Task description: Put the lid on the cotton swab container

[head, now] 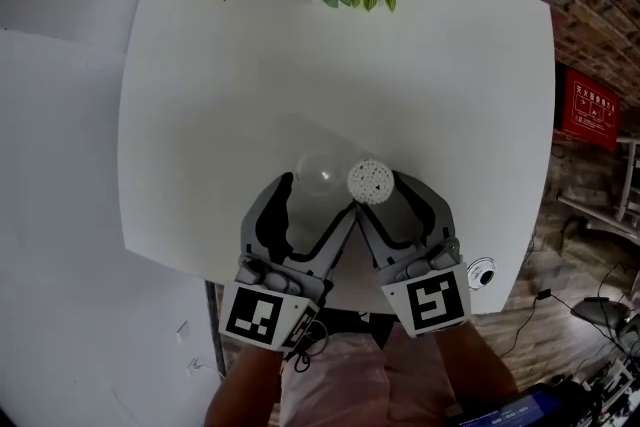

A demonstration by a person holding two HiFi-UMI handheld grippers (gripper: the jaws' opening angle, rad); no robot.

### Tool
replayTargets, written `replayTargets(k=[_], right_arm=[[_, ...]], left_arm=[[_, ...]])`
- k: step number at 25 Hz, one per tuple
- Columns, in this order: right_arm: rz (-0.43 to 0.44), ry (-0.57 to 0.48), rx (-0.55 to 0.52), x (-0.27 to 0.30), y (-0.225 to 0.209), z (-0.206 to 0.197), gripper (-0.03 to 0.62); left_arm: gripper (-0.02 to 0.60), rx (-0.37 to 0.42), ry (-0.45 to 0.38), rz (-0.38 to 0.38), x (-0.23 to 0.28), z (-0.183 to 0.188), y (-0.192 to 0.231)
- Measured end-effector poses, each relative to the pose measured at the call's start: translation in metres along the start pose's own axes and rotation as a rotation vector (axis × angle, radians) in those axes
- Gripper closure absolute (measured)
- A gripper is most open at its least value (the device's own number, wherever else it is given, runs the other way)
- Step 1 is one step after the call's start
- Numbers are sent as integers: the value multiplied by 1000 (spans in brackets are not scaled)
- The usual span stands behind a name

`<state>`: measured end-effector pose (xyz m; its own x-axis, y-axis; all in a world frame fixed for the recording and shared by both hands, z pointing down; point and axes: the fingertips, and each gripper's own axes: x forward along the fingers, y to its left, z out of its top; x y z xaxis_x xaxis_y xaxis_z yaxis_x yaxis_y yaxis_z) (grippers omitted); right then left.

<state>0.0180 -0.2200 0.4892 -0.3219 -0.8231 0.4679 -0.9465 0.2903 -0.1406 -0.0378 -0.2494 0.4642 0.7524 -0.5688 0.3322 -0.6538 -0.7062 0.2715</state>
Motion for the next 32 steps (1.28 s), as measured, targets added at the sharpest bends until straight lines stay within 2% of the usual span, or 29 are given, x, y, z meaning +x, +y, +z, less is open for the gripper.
replayTargets(k=[7,10,15,20,27,32], right_arm=[[73,-49,104,-8,2,7,347],[80,-55,89,-15,-2,9,334],[42,-51,80,-28,-11,14,325],[-7,-111,53,-43,-24,23,326],[-110,-140,188,-61,-53,25,343],[-152,-151,203,-70,-62,30,352]], left_arm=[[206,-10,2,-12,4,0,3],[199,-13,-2,-22,5,3,1],[187,-4,3,-42,5,4,-6],[184,21,-9,-63,5,12,-15],[181,82,-23,-88,3,26,-30],[181,114,-27,-102,0,33,-40]])
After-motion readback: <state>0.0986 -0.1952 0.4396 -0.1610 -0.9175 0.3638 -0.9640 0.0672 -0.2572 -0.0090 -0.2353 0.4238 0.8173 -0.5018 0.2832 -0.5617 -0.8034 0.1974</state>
